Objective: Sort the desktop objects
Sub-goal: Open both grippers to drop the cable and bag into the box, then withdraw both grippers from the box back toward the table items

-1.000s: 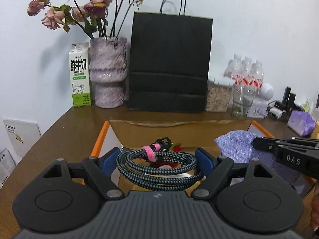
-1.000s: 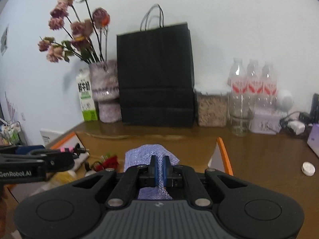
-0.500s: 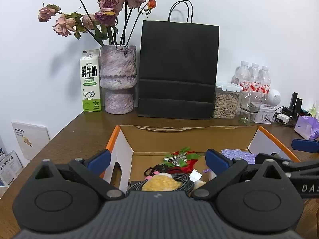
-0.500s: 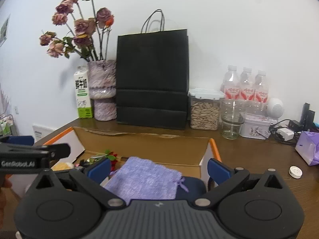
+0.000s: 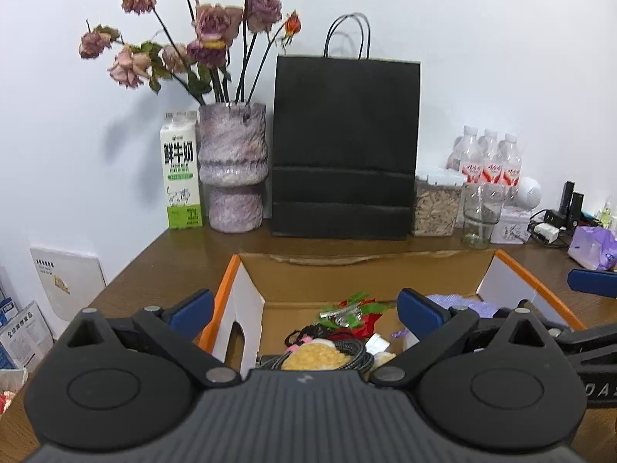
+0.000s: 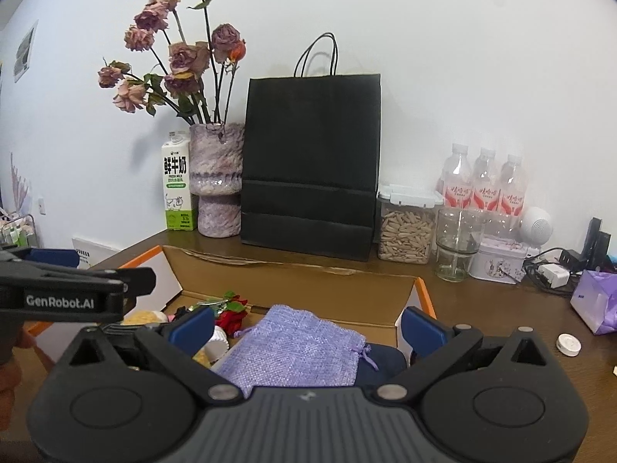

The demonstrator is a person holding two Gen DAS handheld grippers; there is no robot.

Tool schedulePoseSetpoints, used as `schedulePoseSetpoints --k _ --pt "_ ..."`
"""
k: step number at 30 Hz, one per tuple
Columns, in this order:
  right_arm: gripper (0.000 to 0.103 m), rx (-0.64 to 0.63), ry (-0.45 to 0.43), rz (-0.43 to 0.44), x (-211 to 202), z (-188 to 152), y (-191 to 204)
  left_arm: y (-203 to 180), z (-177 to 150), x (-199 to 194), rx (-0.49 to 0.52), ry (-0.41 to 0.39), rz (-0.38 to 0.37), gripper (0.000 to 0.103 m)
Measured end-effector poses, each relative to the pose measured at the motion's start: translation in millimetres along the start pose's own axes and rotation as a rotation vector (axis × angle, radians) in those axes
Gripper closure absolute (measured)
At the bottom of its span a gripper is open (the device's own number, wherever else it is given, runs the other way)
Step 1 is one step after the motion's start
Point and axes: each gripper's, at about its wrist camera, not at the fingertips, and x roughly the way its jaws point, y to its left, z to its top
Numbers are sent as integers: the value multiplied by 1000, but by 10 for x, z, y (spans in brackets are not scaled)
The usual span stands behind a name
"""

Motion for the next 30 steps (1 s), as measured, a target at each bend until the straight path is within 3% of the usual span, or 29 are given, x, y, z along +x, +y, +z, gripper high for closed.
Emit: schedulePoseSetpoints --k 8,16,30 --pt "0 -35 -31 9 -351 17 81 47 96 -329 15 -43 -10 0" --pt "0 -85 -7 24 -725 -109 133 188 -40 -652 40 -43 21 0" --pt "0 -63 140 11 -966 -681 149 276 -530 -861 6 80 29 0"
